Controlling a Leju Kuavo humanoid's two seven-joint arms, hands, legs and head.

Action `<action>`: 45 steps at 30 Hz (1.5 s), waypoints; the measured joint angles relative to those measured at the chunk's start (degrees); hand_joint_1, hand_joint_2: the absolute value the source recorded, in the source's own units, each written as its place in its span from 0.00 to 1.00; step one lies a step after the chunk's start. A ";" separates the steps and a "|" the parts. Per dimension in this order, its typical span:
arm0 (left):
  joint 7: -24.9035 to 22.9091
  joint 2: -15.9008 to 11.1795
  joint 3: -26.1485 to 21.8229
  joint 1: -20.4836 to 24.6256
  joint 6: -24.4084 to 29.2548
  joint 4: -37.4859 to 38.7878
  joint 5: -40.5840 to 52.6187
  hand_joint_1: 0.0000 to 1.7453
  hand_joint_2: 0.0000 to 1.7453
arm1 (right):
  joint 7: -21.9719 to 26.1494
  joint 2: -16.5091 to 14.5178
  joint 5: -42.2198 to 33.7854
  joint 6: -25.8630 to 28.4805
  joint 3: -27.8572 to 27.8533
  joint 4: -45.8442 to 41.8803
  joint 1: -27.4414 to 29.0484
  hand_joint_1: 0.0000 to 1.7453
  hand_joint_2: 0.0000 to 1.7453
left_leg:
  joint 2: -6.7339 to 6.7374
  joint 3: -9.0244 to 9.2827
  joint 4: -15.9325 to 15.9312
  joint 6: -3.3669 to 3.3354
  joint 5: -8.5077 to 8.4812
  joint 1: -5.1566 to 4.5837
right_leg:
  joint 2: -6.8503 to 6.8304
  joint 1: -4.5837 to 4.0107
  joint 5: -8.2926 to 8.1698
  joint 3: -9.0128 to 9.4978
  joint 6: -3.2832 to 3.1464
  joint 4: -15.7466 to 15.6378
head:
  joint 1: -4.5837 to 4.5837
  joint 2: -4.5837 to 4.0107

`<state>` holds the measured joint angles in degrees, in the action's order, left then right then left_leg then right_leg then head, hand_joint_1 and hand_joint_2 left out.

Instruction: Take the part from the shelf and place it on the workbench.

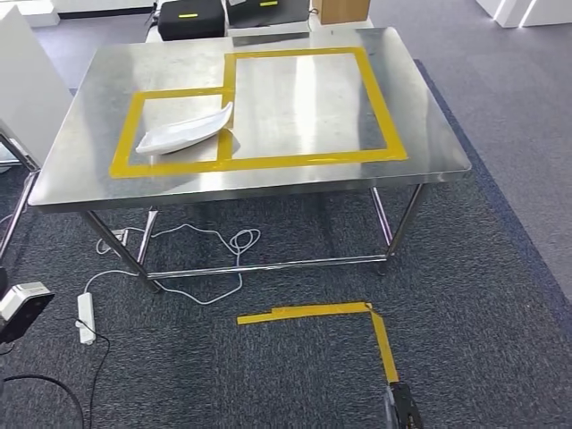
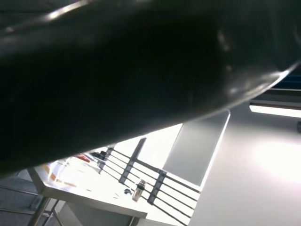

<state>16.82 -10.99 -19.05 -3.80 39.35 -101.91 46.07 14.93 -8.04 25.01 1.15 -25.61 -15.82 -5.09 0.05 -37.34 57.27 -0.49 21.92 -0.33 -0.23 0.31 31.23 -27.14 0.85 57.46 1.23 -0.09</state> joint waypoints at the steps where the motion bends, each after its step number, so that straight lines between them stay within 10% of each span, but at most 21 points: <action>1: -0.19 -0.17 0.00 0.07 -0.08 0.03 0.09 0.00 0.00 | -0.03 -0.05 -0.25 -0.03 -0.02 -0.07 -0.01 0.00 0.00 | 0.01 -0.64 0.83 0.68 0.64 0.08 | -0.09 -0.05 0.15 0.98 -0.61 -2.52 | 0.01 0.00; 4: -0.51 -0.30 0.06 0.13 -0.28 0.10 0.16 0.00 0.00 | -0.14 -0.15 -0.54 -0.06 -0.05 -0.07 0.00 0.00 0.00 | -0.01 -2.51 9.29 1.92 8.69 0.52 | -0.39 -0.05 -1.79 -0.68 -1.56 -2.43 | 0.07 0.00; 6: -0.82 -0.27 0.14 0.10 -0.39 0.22 0.25 0.00 0.00 | -0.21 -0.17 -0.64 -0.08 -0.05 -0.06 0.06 0.00 0.00 | -0.01 -2.84 15.27 2.26 11.19 0.73 | -0.45 -0.12 -2.83 -2.18 -1.60 -2.14 | 0.08 0.00; 8: -0.99 -0.22 0.21 0.07 -0.42 0.36 0.46 0.00 0.00 | -0.24 -0.17 -0.85 -0.08 -0.07 -0.06 0.16 0.00 0.00 | -0.01 -0.29 14.36 2.19 9.25 0.83 | -0.49 -0.15 -3.63 -3.83 -1.50 -1.59 | 0.08 0.00; 12: -1.24 -0.20 0.54 0.58 -0.51 0.46 1.32 0.00 0.00 | -0.21 -0.20 -1.71 -0.11 -0.15 -0.06 0.15 0.00 0.00 | -0.14 8.54 1.05 1.06 6.95 0.50 | -0.47 -0.30 -5.04 -6.35 -0.70 -0.57 | 0.03 0.00; 15: -1.66 -0.19 0.91 0.81 -0.64 0.71 1.80 0.00 0.00 | -0.26 -0.22 -2.49 -0.31 -0.22 -0.04 0.31 0.00 0.00 | -0.05 8.52 -0.92 -0.07 6.58 0.19 | -0.33 -0.12 -5.97 -7.45 0.43 -0.41 | 0.03 0.00; 21: -2.47 -0.19 1.32 1.12 -0.73 1.10 1.46 0.00 0.00 | -0.90 -0.22 -3.37 -0.69 -0.27 -0.03 0.08 0.00 0.00 | 0.49 5.13 -1.06 -1.76 3.81 0.34 | 0.13 -0.02 4.55 -11.97 1.46 14.30 | -0.34 0.00; 23: -2.54 -0.21 1.33 0.97 -0.73 1.19 0.84 0.00 0.00 | -1.14 -0.22 -3.40 -0.74 -0.27 -0.03 0.04 0.00 0.00 | 0.47 3.55 -0.57 -1.60 2.95 0.34 | 0.13 -0.01 2.38 -10.17 1.50 14.52 | -0.35 0.00; 27: -2.55 -0.54 1.30 0.54 -0.72 1.20 0.03 0.00 0.00 | -1.37 -0.22 -3.40 -0.82 -0.27 -0.05 -0.49 0.00 0.00 | 0.39 1.19 0.67 -0.65 1.55 0.20 | 0.29 -0.10 -0.07 -0.66 1.15 1.26 | -0.32 0.00; 31: -2.52 -1.05 1.22 0.37 -0.71 1.20 -0.12 0.00 0.00 | -1.44 -0.23 -3.40 -0.86 -0.29 -0.04 -0.67 0.00 0.00 | 0.25 0.32 0.99 0.46 0.66 0.23 | 0.22 -0.11 -0.29 -0.22 0.17 -1.23 | -0.28 0.00; 36: -2.52 -1.29 1.07 0.08 -0.73 1.25 -0.37 0.00 0.00 | -1.48 -0.33 -3.42 -0.90 -0.31 -0.05 -0.72 0.00 0.00 | 0.12 -2.66 15.05 1.68 11.67 0.59 | -0.19 -0.19 -2.84 -3.32 -1.40 -0.97 | -0.12 0.00; 38: -2.34 -1.30 0.99 -0.17 -0.73 1.32 -0.75 0.00 0.00 | -1.49 -0.33 -3.42 -0.87 -0.31 -0.05 -0.69 0.00 0.00 | 0.11 -1.35 16.94 1.43 10.02 0.57 | -0.27 -0.44 -3.77 -4.92 -1.47 -0.58 | -0.12 0.00; 40: -2.05 -1.40 0.87 -0.31 -0.74 1.34 -1.15 0.00 0.00 | -1.49 -0.34 -3.39 -0.82 -0.31 -0.05 -0.68 0.00 0.00 | 0.09 3.15 11.74 0.57 7.01 0.37 | -0.27 -0.68 -4.60 -6.33 -1.43 -0.17 | -0.15 0.00; 43: -1.90 -1.79 0.67 -0.23 -0.87 1.34 -1.30 0.00 0.00 | -1.50 -0.43 -3.32 -0.69 -0.31 -0.05 -0.79 0.00 0.00 | 0.07 9.99 0.98 -0.68 7.91 -0.20 | -0.26 -0.80 -5.91 -7.42 -0.81 0.02 | -0.19 0.00; 45: -1.89 -1.94 0.46 -0.23 -1.02 1.36 -1.33 0.00 0.00 | -1.55 -0.44 -3.29 -0.66 -0.31 -0.04 -0.75 0.00 0.00 | 0.13 10.46 -1.20 -1.02 7.97 -0.41 | -0.23 -0.63 -6.93 -8.06 -0.07 -0.06 | -0.16 0.00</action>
<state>14.93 -12.94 -18.59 -4.04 38.33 -100.55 44.74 13.39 -8.48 21.73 0.49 -25.92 -15.86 -5.83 0.18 -26.88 56.06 -1.51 29.89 -0.74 -0.47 -0.32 24.30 -35.20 0.79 57.41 1.07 -0.09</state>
